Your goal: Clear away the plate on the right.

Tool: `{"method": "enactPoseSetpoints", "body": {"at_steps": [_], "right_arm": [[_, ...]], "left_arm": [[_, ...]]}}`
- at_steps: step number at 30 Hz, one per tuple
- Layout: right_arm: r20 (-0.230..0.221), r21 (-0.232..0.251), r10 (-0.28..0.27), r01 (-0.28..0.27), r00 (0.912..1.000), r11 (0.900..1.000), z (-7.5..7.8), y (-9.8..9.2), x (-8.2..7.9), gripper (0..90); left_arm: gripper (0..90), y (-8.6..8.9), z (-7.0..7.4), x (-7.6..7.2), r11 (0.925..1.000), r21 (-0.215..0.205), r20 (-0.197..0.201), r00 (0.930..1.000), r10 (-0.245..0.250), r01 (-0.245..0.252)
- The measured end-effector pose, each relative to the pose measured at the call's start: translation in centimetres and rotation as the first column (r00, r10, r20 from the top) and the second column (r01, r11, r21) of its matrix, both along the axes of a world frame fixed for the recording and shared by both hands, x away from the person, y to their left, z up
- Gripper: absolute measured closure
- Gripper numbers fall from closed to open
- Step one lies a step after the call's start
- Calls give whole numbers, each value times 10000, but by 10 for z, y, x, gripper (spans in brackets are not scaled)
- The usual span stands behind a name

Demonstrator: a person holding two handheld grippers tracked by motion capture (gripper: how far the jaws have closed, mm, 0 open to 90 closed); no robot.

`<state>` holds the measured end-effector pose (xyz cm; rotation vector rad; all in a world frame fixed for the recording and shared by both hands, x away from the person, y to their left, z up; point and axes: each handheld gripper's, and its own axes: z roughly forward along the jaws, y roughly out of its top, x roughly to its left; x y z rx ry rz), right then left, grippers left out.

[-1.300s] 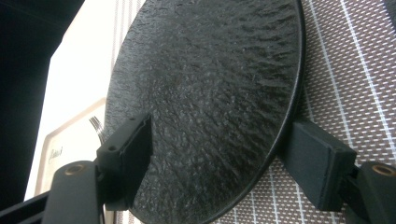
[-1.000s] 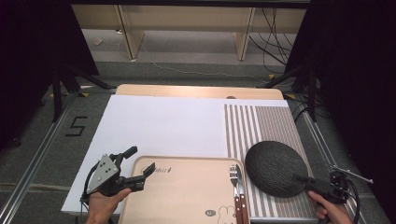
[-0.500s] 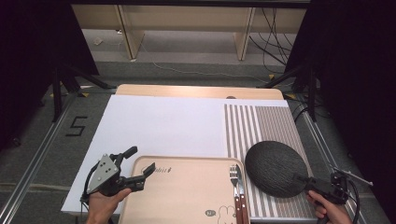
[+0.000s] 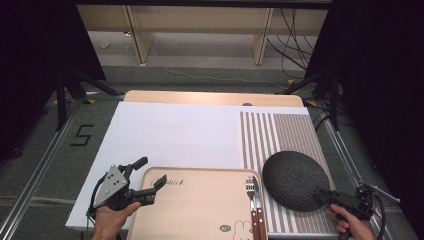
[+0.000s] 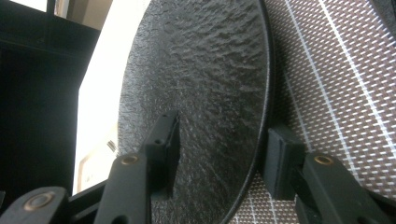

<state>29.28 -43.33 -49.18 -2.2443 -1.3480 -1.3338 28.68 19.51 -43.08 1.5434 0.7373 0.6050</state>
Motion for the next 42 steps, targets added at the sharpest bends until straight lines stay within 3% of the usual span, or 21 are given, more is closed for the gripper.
{"method": "enactPoseSetpoints", "body": {"at_steps": [1,3,5,7,8,13,16,19,26,30,33,37,40,42], "right_arm": [[26,149,112,-112,9999,9998,-1,-1,0,564],[-60,190,-308,309,9995,9993,-1,1,1,590],[130,210,-371,369,9992,9991,-3,1,0,608],[-119,234,-356,358,9993,9991,-2,0,0,630],[9,315,-468,468,9989,9984,-3,0,0,635],[5,42,-174,174,9998,9998,-5,-3,-1,685],[-248,365,-126,135,9996,9992,-5,-5,-2,713],[-289,270,-268,275,9992,9993,-6,-4,-2,740],[36,352,-496,495,9988,9982,-10,-5,-2,770],[-205,669,-683,695,9975,9953,-9,-4,-1,778],[-125,503,-392,398,9992,9979,-11,-7,-3,785],[-412,805,-448,480,9981,9956,-10,-7,-4,798],[-187,1097,-626,643,9979,9919,-12,-6,-4,815],[-301,1311,-517,552,9982,9898,-10,-7,-4,824]], "left_arm": [[170,0,0,0,10000,-29,30,10000,-13,13],[172,0,0,0,10000,20,16,10000,-15,15],[172,0,0,0,10000,20,17,10000,-18,18],[172,0,0,0,10000,17,16,10000,-16,16],[172,0,0,0,10000,2,12,10000,-15,15],[172,0,0,0,10000,11,-3,10000,-25,25],[172,0,0,0,10000,35,10,10000,-63,63],[172,-1,0,1,9999,-93,62,9999,-93,93],[173,-1,0,1,9999,-68,86,9999,-89,90],[172,-1,0,1,9999,-80,78,9999,-93,93],[172,0,0,0,10000,30,6,10000,-49,49],[172,0,0,0,10000,2,-12,10000,-41,41],[172,-1,0,1,9999,-74,64,9999,-87,88],[172,-1,0,1,9999,-88,61,9999,-88,88]]}}
